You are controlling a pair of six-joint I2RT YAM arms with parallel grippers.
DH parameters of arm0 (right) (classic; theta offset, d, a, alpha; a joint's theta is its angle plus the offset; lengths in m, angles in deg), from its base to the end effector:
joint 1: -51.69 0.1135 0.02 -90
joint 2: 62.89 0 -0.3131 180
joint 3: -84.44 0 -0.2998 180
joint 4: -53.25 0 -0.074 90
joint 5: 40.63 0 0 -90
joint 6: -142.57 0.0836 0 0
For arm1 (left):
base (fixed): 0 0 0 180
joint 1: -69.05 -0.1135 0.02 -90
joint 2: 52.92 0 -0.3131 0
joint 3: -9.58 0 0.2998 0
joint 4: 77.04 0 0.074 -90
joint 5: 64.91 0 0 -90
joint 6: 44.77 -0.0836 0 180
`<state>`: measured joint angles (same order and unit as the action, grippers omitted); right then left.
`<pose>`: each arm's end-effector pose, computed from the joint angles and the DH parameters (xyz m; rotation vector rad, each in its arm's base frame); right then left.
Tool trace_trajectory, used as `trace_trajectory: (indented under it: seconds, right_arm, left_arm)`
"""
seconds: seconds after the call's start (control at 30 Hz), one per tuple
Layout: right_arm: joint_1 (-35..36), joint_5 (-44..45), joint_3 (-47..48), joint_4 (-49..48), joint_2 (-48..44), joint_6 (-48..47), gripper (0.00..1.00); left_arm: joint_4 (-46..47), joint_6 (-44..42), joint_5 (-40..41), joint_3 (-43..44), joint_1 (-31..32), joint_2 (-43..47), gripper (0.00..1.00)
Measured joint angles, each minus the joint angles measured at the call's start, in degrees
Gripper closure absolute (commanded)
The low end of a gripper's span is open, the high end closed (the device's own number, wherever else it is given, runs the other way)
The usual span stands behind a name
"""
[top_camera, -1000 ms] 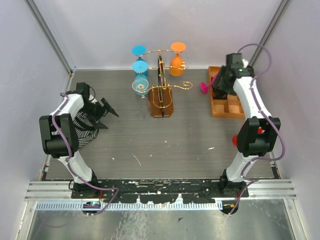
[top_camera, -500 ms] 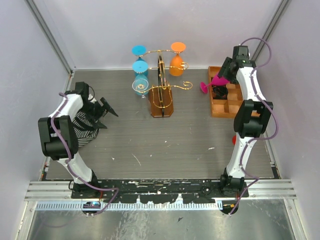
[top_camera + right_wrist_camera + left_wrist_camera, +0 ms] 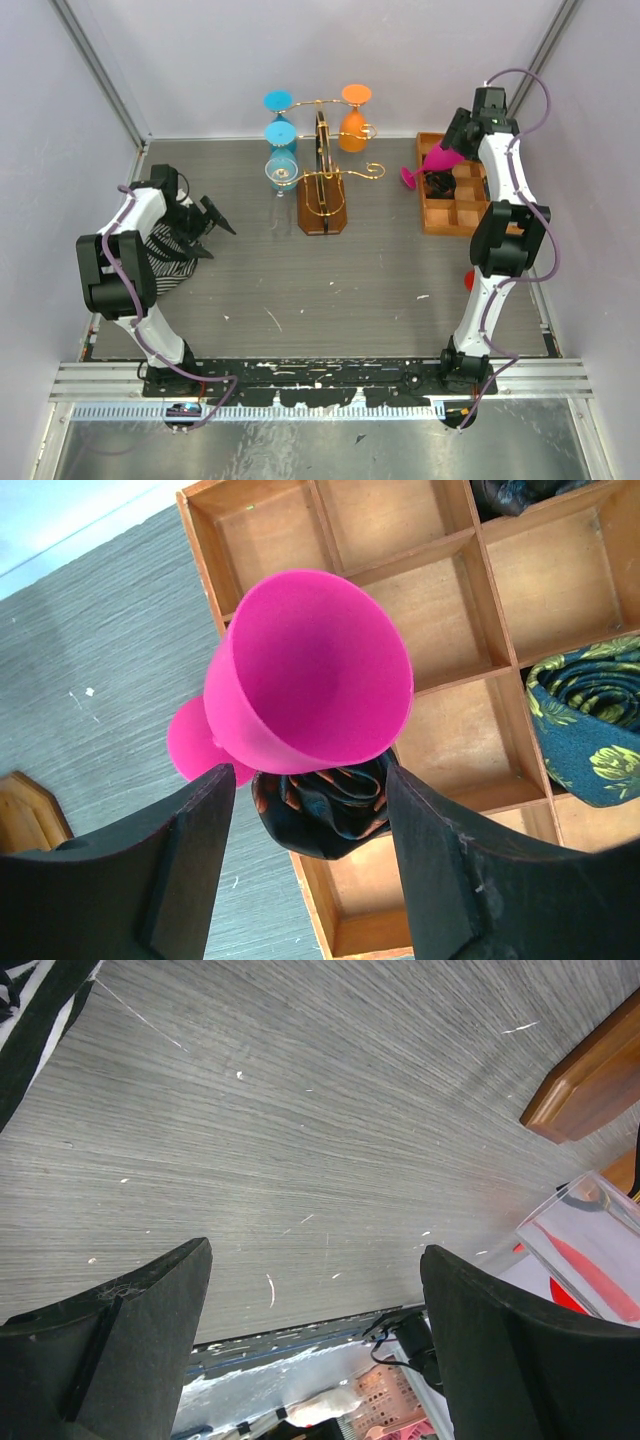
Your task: Take the wine glass off the wine glass rack
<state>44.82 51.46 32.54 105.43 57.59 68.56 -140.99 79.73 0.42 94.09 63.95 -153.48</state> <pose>0.5836 -0.0734 0.3125 0.4829 2.2979 0.0355 0.3931 0.0000 0.1907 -0.9633 2.8453 -0.7020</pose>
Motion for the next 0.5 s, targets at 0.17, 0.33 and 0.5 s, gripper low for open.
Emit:
trace_trajectory:
  seconds: [0.17,0.33,0.5]
  right_arm:
    - [0.0,-0.4,0.3,-0.6,-1.7,-2.3,0.32]
    - [0.0,-1.1,3.6,-1.4,-1.1,-3.3,0.32]
    - [-0.1,-1.8,6.7,-3.1,1.6,-4.1,0.32]
  left_arm:
    - [0.0,0.0,0.0,0.0,0.0,-0.1,0.08]
    - [-0.3,-0.2,0.1,0.0,0.0,-0.1,0.08]
    - [-0.6,-0.4,0.2,0.0,0.0,-0.1,0.07]
